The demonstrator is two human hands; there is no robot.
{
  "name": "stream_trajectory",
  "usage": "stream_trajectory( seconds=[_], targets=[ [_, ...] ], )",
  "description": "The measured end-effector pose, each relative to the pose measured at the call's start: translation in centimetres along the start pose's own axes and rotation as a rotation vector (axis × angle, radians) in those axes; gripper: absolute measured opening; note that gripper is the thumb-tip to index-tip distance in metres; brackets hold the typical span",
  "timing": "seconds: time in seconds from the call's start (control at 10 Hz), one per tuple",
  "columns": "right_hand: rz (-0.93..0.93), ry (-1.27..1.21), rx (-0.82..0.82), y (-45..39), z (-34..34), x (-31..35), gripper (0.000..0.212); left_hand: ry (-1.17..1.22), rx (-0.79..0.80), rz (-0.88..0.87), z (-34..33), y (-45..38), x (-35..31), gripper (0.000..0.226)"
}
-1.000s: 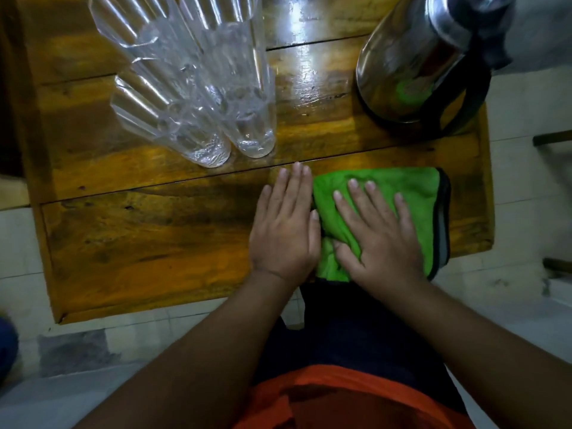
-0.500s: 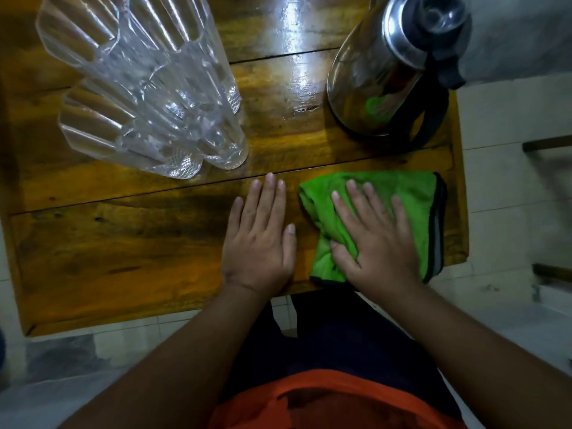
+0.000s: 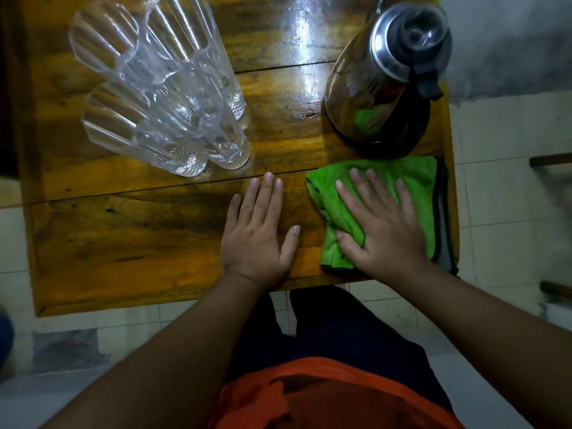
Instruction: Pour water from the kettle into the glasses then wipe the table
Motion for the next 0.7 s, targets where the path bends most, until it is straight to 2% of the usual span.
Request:
stream_trajectory(
  seconds=[0.2,0.4,0.6,0.7],
  targets=[
    [0.008,-0.004,0.099,0.1,0.6,0.3,0.079,0.003,0.078,0.032,0.0,-0.2,0.0,0.074],
    [-0.006,-0.066,0.196,-0.2,2.3,0.4,0.068,0.071,0.170,0.067,1.0,-0.2,-0.7,0.075],
    [-0.024,-0.146,0.184,-0.3,4.6,0.9,0.067,0.183,0.253,0.102,4.6,-1.3,-1.6,0.070],
    [-0.004,-0.145,0.145,0.0,6.3,1.6,0.067,0.143,0.208,0.038,6.5,-1.1,-3.3,0.071]
  ],
)
Point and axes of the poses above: each hand's wrist, its own y-axis away from the middle knuckle, its own z-axis out of the back of the hand, x = y × z, the point moved 4 cm from there along -y, towards the middle knuckle, and after that the axes turned 14 degrees about y, right-handed, at the moved point
